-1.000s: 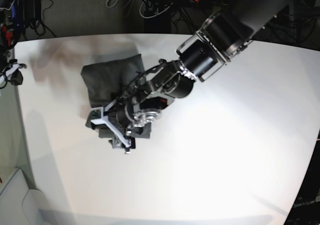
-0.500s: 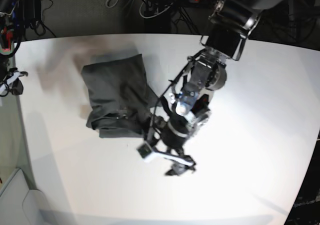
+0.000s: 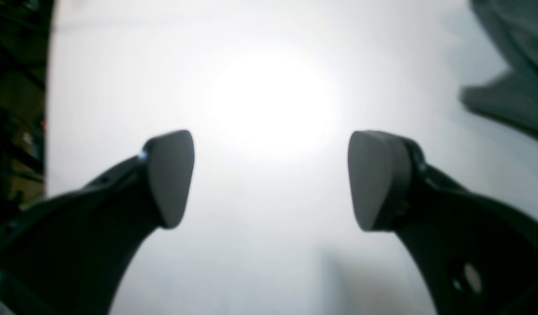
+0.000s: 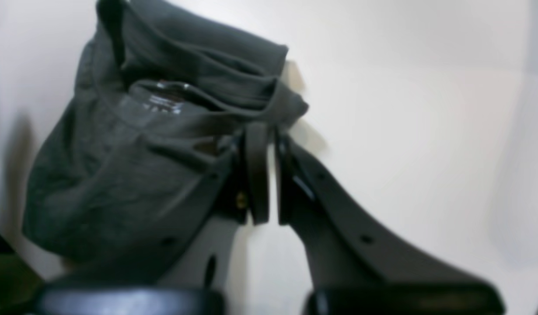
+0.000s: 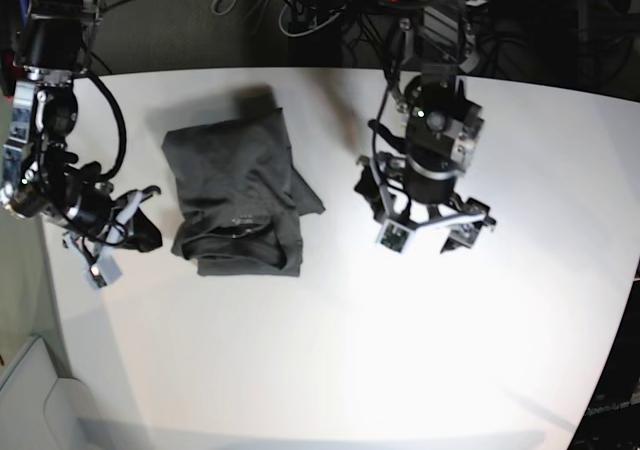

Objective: Layout the t-shirt on the table in an organized manner, then fold the t-shirt properly
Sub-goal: 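Grasp the bundle corners with both grippers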

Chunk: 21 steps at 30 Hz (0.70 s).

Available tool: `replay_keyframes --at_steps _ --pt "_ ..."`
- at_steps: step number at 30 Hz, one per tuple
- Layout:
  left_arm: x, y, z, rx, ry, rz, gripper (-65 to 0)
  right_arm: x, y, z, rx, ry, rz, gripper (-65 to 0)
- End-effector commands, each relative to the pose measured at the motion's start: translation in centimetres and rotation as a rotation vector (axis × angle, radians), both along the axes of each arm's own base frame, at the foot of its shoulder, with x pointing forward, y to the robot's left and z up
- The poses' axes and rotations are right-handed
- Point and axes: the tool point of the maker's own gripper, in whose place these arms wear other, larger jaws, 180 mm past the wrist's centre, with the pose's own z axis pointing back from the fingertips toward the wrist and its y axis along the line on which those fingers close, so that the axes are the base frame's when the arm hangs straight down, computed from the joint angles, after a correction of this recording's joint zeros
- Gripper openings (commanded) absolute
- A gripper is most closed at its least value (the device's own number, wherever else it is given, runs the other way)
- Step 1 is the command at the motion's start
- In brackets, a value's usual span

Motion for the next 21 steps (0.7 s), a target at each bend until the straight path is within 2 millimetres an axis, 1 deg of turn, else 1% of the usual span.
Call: replay_keyframes --at_steps 1,4,6,7,11,12,13,14,15,17,18,19,21 --pt "0.2 -0.5 1.2 -0.018 -0.039 0.000 -11.9 0.7 0.2 1.2 0.016 -0.044 0.012 -62.5" --pt "-0.9 -1.2 0.1 -0.049 -0.006 -0.015 -11.7 -0.6 0.7 -0.1 0.018 -0.006 0.025 -62.5" --pt "-1.5 -3.0 -0.2 -0.137 0.014 -0.040 -11.7 -1.3 1.0 -0.9 0.016 0.015 0.036 -62.5" --pt "-1.6 -3.5 -0.2 -0.187 0.019 -0.044 -11.7 -1.5 0.9 -1.1 0.021 0.016 0.033 -62.5" --pt "-1.8 -4.4 -0.1 -0.372 0.033 -0.029 -12.2 -2.0 1.3 -2.4 0.061 0.029 0.025 -62.5" --pt "-1.8 -4.5 0.1 -0.414 0.034 -0.027 -13.7 -2.2 1.4 -3.0 0.068 0.043 0.024 -62.5" --pt "-1.7 -4.6 0.2 -0.454 0.032 -0.020 -18.4 -2.2 1.3 -3.4 0.074 0.054 0.020 -62.5" --pt "-1.7 -4.4 0.3 -0.482 0.029 -0.010 -25.2 -2.3 1.3 -3.8 0.076 0.067 0.018 -62.5" --pt "-1.6 -4.0 0.4 -0.512 0.028 0.005 -35.3 -2.4 1.2 -4.1 0.079 0.077 0.014 -62.5" --pt "-1.5 -2.8 0.3 -0.571 0.023 0.051 -58.1 -2.5 1.2 -4.5 0.086 0.090 0.007 -62.5" --pt "-1.5 -2.2 -0.1 -0.603 0.030 0.075 -65.0 -2.6 1.1 -4.7 0.087 0.096 0.005 -62.5" --pt "-1.4 -2.0 -0.4 -0.639 0.037 0.093 -65.0 -2.6 1.1 -4.8 0.088 0.099 0.003 -62.5" --pt "-1.5 -1.4 -1.6 -0.719 0.068 0.147 -61.2 -2.4 1.2 -4.7 0.093 0.090 0.003 -62.5"
